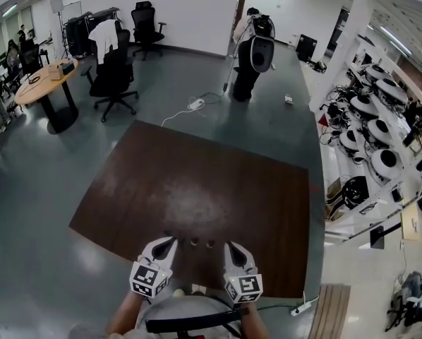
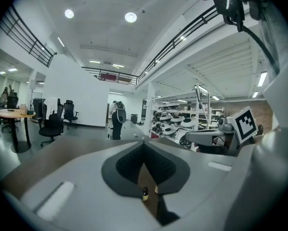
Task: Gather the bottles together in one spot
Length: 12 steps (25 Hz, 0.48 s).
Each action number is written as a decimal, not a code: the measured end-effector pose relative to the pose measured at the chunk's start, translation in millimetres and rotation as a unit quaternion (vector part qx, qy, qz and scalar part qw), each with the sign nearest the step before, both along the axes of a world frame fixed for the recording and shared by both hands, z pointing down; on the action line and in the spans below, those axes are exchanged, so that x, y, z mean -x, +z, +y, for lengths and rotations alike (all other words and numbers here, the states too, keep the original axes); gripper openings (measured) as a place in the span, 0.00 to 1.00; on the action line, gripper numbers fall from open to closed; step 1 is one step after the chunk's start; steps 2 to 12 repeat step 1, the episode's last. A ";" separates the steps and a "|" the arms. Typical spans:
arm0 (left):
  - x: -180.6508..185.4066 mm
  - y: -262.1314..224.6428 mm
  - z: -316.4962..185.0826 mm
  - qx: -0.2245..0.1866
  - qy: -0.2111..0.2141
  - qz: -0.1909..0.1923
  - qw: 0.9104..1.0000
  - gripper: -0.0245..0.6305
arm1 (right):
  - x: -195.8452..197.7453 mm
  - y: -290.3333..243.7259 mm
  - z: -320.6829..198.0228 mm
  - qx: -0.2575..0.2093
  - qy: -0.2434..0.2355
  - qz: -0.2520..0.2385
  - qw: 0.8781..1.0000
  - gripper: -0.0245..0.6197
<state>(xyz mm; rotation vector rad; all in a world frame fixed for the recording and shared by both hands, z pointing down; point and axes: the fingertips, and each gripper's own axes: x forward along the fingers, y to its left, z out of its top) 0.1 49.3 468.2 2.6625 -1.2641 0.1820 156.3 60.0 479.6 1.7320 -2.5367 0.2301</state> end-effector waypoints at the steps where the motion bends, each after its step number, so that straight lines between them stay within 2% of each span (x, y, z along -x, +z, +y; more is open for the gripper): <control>1: 0.9 0.1 0.1 0.001 0.000 0.000 1.000 0.04 | 1.0 0.0 0.2 0.000 0.000 0.000 1.000 0.04; 12: 0.9 0.1 0.1 0.001 0.000 0.000 1.000 0.04 | 1.0 0.0 0.2 0.000 0.000 0.000 1.000 0.04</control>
